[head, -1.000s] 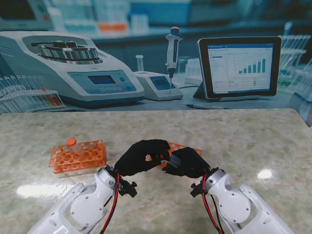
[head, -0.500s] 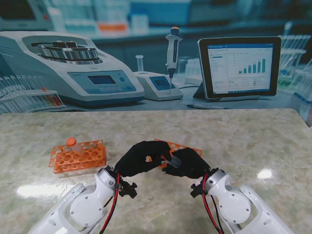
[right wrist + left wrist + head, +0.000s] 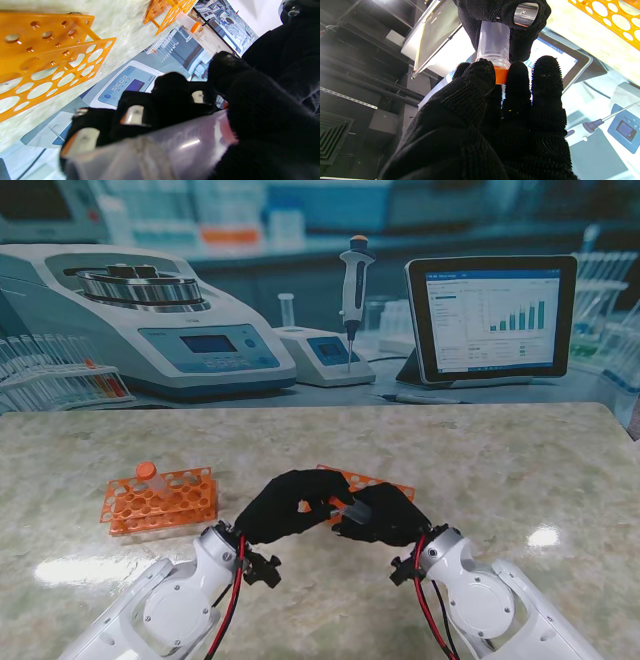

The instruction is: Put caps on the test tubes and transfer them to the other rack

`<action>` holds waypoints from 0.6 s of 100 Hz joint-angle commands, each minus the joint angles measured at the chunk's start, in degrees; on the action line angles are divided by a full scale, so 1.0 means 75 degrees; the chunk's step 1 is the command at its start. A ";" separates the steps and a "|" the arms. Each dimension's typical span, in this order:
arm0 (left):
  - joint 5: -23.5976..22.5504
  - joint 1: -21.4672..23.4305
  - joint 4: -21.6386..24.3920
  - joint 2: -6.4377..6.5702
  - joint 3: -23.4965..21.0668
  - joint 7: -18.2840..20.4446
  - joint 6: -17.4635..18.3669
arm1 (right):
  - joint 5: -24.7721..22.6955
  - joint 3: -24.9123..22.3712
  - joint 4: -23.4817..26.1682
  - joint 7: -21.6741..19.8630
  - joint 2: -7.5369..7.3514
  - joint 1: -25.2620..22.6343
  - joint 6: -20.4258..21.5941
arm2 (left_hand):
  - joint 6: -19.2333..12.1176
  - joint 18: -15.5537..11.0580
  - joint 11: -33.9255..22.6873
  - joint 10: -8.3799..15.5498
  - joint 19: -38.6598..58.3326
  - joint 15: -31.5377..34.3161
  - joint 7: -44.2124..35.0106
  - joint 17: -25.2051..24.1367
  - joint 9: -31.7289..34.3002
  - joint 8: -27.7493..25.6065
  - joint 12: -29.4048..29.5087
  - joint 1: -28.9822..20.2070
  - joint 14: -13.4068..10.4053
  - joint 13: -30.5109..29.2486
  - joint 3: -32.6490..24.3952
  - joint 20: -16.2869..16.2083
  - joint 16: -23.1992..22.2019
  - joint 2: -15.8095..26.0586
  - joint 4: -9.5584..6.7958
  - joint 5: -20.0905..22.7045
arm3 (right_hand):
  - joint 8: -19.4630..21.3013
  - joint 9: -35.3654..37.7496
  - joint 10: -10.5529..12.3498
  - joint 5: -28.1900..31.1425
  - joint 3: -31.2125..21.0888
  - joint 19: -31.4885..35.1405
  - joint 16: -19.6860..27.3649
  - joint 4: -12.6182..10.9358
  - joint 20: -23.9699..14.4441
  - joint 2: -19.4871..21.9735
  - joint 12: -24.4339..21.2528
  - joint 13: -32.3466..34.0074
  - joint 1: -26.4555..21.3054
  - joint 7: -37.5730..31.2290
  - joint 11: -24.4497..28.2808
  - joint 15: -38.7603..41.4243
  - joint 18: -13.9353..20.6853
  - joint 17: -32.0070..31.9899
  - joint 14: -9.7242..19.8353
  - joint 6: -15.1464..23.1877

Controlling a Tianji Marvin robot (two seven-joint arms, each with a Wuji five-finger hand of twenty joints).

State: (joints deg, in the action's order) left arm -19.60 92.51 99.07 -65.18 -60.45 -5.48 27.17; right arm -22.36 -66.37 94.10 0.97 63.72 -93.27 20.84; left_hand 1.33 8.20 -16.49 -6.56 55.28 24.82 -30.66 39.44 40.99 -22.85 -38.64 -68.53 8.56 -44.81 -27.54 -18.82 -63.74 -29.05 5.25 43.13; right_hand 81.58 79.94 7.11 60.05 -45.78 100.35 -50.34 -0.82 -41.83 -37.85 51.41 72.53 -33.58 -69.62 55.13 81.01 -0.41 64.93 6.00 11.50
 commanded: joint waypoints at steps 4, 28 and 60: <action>-0.0041 0.0107 0.0062 0.0008 -0.0056 0.0067 0.0023 | 0.0010 0.0036 0.0082 -0.0008 0.0039 -0.0033 -0.0037 | 0.0158 -0.0112 -0.0078 -0.0049 -0.0123 -0.0057 0.0008 0.0109 0.0123 0.0000 -0.0163 -0.0725 -0.0219 -0.0158 0.0020 -0.0255 0.0146 0.0096 -0.0105 -0.0148 | 0.0330 0.0345 -0.0150 0.0375 0.0023 0.1541 -0.0363 0.0116 -0.0150 0.0088 0.0117 0.0468 -0.0406 -0.0523 -0.0033 0.1388 0.0441 0.0454 0.1444 0.0497; -0.0097 0.0199 0.0090 0.0018 -0.0160 0.0058 0.0083 | -0.0008 -0.0008 0.0092 0.0044 0.0051 -0.0048 -0.0067 | 0.0146 -0.0135 -0.0050 -0.0046 -0.0133 0.0037 -0.0036 0.0114 0.0140 -0.0041 -0.0279 -0.0726 -0.0221 -0.0137 0.0129 -0.0272 0.0262 0.0149 -0.0156 -0.0167 | 0.0330 0.0345 -0.0153 0.0375 0.0027 0.1541 -0.0363 0.0117 -0.0150 0.0088 0.0119 0.0468 -0.0405 -0.0523 -0.0035 0.1388 0.0441 0.0454 0.1444 0.0497; -0.0063 0.0250 0.0098 0.0018 -0.0185 0.0058 0.0067 | -0.0029 -0.0060 0.0100 0.0086 0.0057 -0.0077 -0.0060 | 0.0128 -0.0242 0.0037 -0.0050 -0.0260 0.0139 0.0008 0.0099 0.0113 -0.0026 -0.0400 -0.0726 -0.0211 -0.0065 0.0548 -0.0536 0.0357 0.0443 -0.0287 -0.0203 | 0.0330 0.0346 -0.0143 0.0375 0.0028 0.1541 -0.0363 0.0115 -0.0150 0.0094 0.0121 0.0468 -0.0407 -0.0523 -0.0039 0.1388 0.0441 0.0454 0.1444 0.0497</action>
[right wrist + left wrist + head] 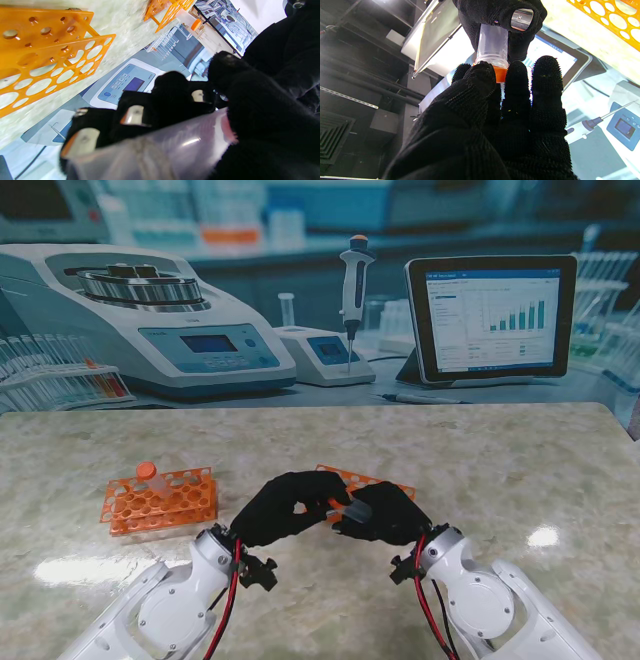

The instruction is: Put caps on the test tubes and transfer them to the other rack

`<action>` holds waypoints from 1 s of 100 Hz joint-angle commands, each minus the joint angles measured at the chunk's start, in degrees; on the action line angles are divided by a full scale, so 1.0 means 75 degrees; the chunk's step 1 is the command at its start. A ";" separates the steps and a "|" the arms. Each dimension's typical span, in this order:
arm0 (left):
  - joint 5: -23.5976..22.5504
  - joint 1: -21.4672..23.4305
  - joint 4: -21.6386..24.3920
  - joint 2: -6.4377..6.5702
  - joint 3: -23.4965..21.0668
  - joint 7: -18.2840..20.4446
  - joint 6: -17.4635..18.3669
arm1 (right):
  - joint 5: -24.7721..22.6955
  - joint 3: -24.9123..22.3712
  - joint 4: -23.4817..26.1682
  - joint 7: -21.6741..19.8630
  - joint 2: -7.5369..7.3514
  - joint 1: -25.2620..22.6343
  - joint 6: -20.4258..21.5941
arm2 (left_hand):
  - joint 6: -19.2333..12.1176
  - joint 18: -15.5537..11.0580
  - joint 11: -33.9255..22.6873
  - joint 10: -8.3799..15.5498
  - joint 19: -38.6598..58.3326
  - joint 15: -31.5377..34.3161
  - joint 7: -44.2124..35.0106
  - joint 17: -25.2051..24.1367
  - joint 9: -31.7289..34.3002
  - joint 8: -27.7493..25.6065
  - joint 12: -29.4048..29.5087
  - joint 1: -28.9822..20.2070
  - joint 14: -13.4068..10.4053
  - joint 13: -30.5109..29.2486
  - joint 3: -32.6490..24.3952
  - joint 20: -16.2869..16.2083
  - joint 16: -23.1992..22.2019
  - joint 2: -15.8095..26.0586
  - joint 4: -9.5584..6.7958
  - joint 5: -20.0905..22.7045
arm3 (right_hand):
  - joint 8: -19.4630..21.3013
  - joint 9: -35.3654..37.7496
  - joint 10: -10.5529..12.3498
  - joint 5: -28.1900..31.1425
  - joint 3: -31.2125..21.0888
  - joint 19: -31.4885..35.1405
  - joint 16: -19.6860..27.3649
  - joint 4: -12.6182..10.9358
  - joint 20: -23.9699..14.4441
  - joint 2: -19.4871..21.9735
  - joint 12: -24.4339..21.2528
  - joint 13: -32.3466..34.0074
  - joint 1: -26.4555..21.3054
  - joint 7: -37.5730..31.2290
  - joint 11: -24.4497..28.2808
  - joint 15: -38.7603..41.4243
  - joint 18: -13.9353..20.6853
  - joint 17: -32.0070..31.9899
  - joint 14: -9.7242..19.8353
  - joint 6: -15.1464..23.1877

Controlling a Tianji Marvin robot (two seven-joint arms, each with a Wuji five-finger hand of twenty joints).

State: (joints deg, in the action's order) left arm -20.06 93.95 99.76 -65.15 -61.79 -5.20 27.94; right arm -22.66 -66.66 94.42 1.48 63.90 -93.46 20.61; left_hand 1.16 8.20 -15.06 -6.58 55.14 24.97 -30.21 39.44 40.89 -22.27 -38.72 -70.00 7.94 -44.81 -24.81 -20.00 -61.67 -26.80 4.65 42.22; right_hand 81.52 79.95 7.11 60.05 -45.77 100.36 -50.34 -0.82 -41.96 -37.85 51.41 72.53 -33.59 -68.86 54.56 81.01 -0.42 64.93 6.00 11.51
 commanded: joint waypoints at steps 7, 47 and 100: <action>0.0013 0.0073 0.0014 0.0015 -0.0014 0.0028 -0.0063 | 0.0005 -0.0034 0.0058 0.0022 0.0034 -0.0058 -0.0022 | 0.0159 -0.0225 -0.0123 -0.0060 -0.0305 0.0125 -0.0032 0.0090 0.0121 -0.0092 -0.0411 -0.0530 -0.0132 -0.0061 0.0274 -0.0518 0.0105 0.0207 -0.0226 -0.0091 | 0.0337 0.0343 -0.0154 0.0374 0.0023 0.1540 -0.0363 0.0114 -0.0132 0.0089 0.0121 0.0469 -0.0415 -0.0624 0.0036 0.1388 0.0442 0.0454 0.1445 0.0496; -0.0063 0.0068 0.0049 -0.0002 -0.0013 -0.0042 -0.0275 | 0.0007 -0.0045 0.0038 0.0028 0.0036 -0.0054 -0.0009 | 0.0184 0.0128 0.0086 -0.0133 -0.0364 0.0956 0.0083 -0.0095 0.0173 -0.0002 -0.0622 -0.0450 -0.0260 0.0263 0.1116 -0.1097 0.0835 0.1655 -0.0406 -0.0157 | 0.0338 0.0343 -0.0135 0.0371 0.0023 0.1540 -0.0363 0.0115 -0.0132 0.0094 0.0122 0.0469 -0.0411 -0.0623 0.0035 0.1388 0.0442 0.0454 0.1445 0.0500; 0.0004 0.0092 0.0083 0.0026 -0.0032 0.0066 -0.0154 | -0.0009 -0.0060 0.0021 0.0057 0.0042 -0.0049 -0.0016 | 0.0102 0.0190 0.0009 -0.0072 -0.0164 0.0981 -0.0135 -0.0083 0.0291 -0.0156 -0.0791 -0.0518 -0.0346 0.0041 0.1263 -0.1100 0.1007 0.1586 -0.0446 -0.0123 | 0.0341 0.0343 -0.0148 0.0370 0.0034 0.1540 -0.0363 0.0118 -0.0132 0.0101 0.0122 0.0469 -0.0410 -0.0622 0.0026 0.1388 0.0442 0.0454 0.1445 0.0502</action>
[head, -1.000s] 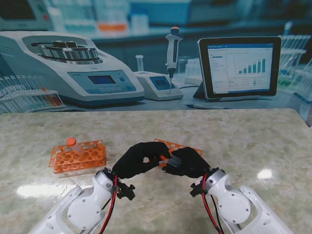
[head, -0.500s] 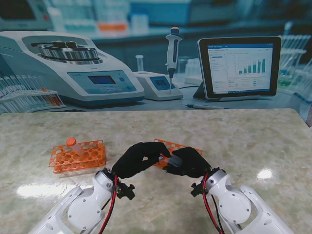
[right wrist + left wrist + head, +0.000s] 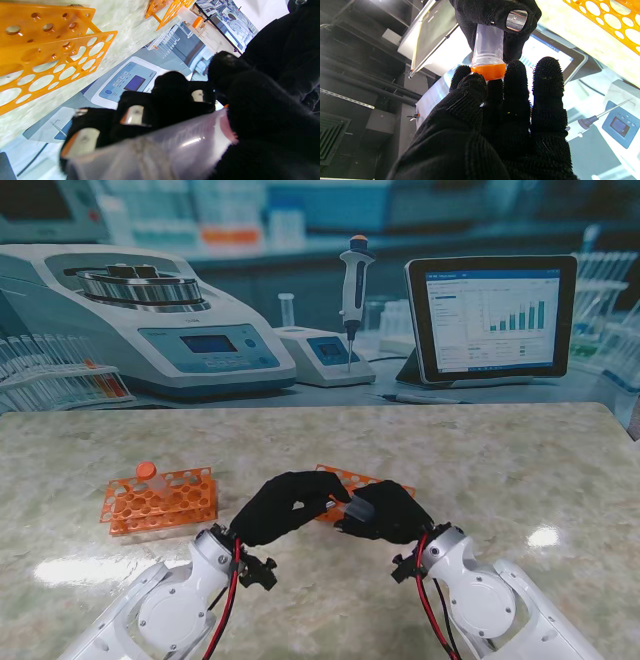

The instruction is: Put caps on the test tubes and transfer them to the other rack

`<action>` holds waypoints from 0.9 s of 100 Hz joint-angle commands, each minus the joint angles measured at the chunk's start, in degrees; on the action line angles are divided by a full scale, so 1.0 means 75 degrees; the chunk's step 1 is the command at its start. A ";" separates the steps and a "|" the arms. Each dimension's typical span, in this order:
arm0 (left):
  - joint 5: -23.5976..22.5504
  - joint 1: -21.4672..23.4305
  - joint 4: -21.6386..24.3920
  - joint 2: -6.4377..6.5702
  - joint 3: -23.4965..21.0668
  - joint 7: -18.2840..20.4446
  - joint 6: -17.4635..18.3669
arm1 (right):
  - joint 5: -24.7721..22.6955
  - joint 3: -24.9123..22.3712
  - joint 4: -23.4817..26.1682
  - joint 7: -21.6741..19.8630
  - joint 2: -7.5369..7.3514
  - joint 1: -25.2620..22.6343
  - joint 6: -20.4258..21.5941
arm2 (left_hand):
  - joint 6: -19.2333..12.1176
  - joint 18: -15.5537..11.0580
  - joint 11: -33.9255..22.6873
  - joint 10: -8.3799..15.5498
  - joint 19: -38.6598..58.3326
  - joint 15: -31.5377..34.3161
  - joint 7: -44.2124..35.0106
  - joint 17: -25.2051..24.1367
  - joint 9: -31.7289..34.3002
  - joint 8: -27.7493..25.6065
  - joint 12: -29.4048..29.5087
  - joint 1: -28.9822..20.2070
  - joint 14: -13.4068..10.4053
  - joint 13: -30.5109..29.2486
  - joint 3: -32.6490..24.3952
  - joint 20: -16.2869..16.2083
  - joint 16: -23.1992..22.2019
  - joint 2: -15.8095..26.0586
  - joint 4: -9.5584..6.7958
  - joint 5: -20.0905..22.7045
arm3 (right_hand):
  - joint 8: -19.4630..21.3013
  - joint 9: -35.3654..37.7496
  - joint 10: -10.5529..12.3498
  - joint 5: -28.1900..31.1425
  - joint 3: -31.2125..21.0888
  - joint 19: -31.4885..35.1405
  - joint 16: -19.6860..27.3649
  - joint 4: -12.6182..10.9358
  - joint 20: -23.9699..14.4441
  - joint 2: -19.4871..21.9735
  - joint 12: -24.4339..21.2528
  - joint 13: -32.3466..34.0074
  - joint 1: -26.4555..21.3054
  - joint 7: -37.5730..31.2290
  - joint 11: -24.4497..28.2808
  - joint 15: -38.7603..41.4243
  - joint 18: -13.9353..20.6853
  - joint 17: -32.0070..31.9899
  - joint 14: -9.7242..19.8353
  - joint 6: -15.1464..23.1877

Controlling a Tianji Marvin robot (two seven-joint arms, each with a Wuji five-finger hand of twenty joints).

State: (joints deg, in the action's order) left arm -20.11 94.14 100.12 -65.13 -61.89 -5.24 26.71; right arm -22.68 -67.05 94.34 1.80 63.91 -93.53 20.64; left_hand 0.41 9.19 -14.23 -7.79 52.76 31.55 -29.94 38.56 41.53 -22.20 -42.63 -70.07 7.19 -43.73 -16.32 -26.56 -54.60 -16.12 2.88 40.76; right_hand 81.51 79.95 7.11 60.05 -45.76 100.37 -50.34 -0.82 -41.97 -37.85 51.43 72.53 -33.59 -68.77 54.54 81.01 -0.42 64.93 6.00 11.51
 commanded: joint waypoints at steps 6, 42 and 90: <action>0.0012 0.0098 0.0065 0.0032 -0.0044 0.0096 0.0017 | -0.0009 -0.0009 0.0029 0.0025 0.0042 -0.0038 -0.0030 | 0.0199 0.0060 -0.0088 0.0094 0.0177 0.0103 -0.0199 0.0063 0.0216 -0.0178 -0.0302 -0.0501 -0.0253 -0.0122 0.0143 -0.0221 0.0074 0.0157 -0.0215 0.0062 | 0.0343 0.0342 -0.0154 0.0370 0.0037 0.1537 -0.0363 0.0119 -0.0130 0.0105 0.0119 0.0468 -0.0405 -0.0634 0.0025 0.1388 0.0442 0.0453 0.1445 0.0502; 0.0069 0.0191 0.0160 0.0052 -0.0106 0.0169 0.0079 | -0.0030 -0.0033 0.0023 0.0058 0.0048 -0.0039 -0.0059 | 0.0191 0.0048 -0.0022 0.0096 0.0182 0.0088 -0.0244 0.0091 0.0252 -0.0150 -0.0357 -0.0490 -0.0283 -0.0173 0.0215 -0.0168 0.0148 0.0173 -0.0239 0.0063 | 0.0344 0.0341 -0.0156 0.0368 0.0035 0.1531 -0.0363 0.0120 -0.0128 0.0107 0.0121 0.0468 -0.0405 -0.0633 0.0022 0.1388 0.0443 0.0452 0.1445 0.0504; 0.0185 0.0220 0.0265 0.0112 -0.0052 0.0407 0.0150 | -0.0017 -0.0026 -0.0012 0.0053 0.0049 -0.0018 -0.0054 | 0.0192 0.0019 -0.0003 0.0071 0.0258 0.0159 -0.0258 0.0198 0.0248 -0.0124 -0.0369 -0.0485 -0.0346 -0.0239 0.0344 -0.0151 0.0219 0.0266 -0.0276 0.0071 | 0.0345 0.0345 -0.0150 0.0368 0.0038 0.1530 -0.0363 0.0118 -0.0128 0.0108 0.0127 0.0468 -0.0407 -0.0633 0.0024 0.1388 0.0443 0.0452 0.1445 0.0504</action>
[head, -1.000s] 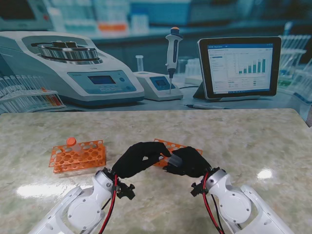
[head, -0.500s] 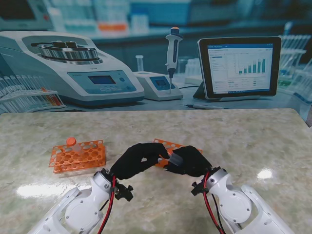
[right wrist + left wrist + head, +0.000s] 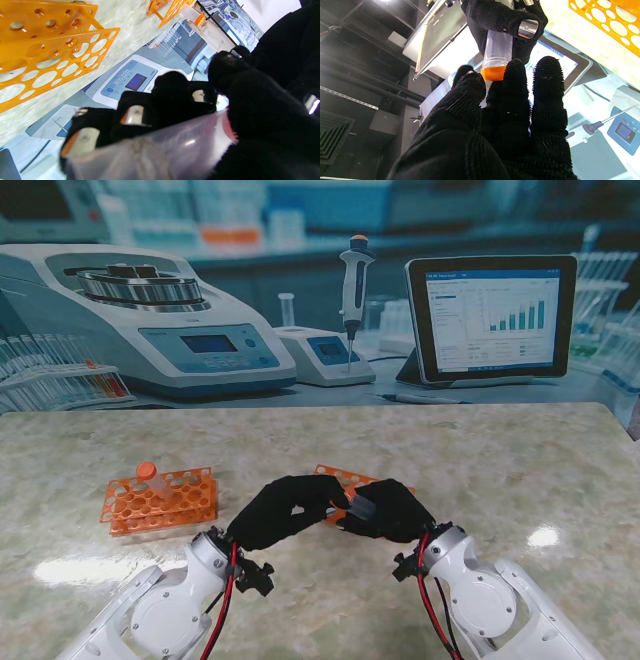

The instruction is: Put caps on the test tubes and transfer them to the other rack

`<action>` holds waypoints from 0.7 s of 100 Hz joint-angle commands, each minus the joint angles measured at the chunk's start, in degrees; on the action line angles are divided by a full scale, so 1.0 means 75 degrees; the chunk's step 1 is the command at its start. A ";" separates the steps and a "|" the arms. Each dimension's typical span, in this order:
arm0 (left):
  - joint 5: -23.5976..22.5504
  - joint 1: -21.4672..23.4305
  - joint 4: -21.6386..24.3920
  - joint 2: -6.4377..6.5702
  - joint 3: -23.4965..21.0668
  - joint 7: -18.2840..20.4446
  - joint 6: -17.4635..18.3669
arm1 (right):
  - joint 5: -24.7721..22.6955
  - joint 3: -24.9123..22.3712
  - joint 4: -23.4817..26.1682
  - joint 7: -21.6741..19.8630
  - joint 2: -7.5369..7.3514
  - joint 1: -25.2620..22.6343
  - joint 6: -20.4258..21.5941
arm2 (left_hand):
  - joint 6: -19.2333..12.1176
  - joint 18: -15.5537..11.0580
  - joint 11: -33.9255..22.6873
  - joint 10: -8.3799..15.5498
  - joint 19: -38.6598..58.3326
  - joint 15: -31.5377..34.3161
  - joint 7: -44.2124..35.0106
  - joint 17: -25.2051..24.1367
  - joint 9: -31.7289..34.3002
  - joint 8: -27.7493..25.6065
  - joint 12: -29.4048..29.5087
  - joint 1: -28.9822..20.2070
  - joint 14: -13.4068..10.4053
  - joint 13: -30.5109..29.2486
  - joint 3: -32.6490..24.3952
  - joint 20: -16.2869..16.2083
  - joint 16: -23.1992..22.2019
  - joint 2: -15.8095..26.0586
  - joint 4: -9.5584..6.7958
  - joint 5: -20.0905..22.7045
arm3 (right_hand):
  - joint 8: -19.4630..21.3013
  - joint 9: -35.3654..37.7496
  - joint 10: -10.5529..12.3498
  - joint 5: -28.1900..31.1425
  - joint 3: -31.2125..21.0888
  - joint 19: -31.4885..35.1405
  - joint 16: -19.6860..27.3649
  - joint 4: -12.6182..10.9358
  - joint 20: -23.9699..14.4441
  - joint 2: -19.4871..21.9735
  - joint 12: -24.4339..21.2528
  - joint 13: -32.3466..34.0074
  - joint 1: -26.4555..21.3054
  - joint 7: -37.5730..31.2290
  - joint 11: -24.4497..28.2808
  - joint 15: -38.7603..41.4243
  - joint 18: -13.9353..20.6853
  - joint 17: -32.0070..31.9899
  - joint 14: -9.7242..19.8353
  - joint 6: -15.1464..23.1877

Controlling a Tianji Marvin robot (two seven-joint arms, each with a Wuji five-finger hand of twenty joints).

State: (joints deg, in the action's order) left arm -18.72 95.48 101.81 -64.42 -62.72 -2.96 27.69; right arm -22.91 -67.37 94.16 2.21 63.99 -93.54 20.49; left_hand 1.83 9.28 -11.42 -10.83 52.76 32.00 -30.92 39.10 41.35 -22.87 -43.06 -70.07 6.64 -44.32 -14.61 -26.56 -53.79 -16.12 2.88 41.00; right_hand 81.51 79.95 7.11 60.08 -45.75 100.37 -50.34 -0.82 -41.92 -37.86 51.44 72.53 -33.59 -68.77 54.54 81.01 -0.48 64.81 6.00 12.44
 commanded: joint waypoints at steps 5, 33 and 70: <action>0.0013 0.0045 0.0040 0.0019 0.0054 0.0119 0.0010 | 0.0013 0.0012 0.0008 0.0000 0.0039 -0.0016 -0.0033 | 0.0012 -0.0001 -0.0379 0.0476 0.0269 0.0108 -0.0127 0.0141 0.0273 -0.0033 -0.0311 -0.0487 -0.0271 -0.0174 0.0133 -0.0151 0.0125 0.0269 -0.0279 0.0044 | 0.0345 0.0343 -0.0149 0.0364 0.0037 0.1530 -0.0363 0.0118 -0.0136 0.0112 0.0124 0.0468 -0.0408 -0.0633 0.0023 0.1388 0.0451 0.0469 0.1444 0.0380; 0.0024 0.0069 0.0066 -0.0015 0.0021 -0.0003 0.0012 | 0.0026 0.0020 -0.0011 -0.0002 0.0041 0.0001 -0.0040 | 0.0020 0.0021 -0.0332 0.0474 0.0224 0.0100 -0.0066 0.0059 0.0156 -0.0001 -0.0250 -0.0484 -0.0296 -0.0063 0.0342 -0.0127 0.0249 0.0429 -0.0282 -0.0004 | 0.0345 0.0342 -0.0159 0.0364 0.0044 0.1530 -0.0363 0.0119 -0.0136 0.0102 0.0126 0.0468 -0.0412 -0.0633 0.0022 0.1388 0.0451 0.0469 0.1444 0.0380; 0.0078 0.0019 0.0142 -0.0075 0.0022 -0.0188 0.0025 | 0.0033 0.0017 -0.0015 -0.0002 0.0041 0.0001 -0.0031 | -0.0111 0.0124 -0.0347 0.0520 0.0132 0.0111 0.0112 -0.0335 -0.0141 0.0001 0.0052 -0.0518 -0.0292 0.0269 0.1036 -0.0172 0.0855 0.0808 -0.0395 -0.0225 | 0.0346 0.0343 -0.0152 0.0364 0.0043 0.1530 -0.0363 0.0119 -0.0136 0.0106 0.0126 0.0468 -0.0408 -0.0633 0.0020 0.1388 0.0451 0.0469 0.1444 0.0380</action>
State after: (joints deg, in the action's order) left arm -18.28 95.64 102.19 -64.75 -62.64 -4.36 27.82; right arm -22.83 -67.34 94.00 2.26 64.05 -93.29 20.49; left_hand 1.83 9.90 -13.08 -9.05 52.76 32.23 -30.92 37.04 41.37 -22.87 -43.06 -70.17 6.34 -44.25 -8.45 -26.56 -48.23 -12.64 2.80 40.51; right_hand 81.51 79.95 7.11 60.09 -45.74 100.37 -50.34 -0.82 -41.90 -37.86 51.45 72.53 -33.59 -68.77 54.53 81.01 -0.50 64.79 6.00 12.46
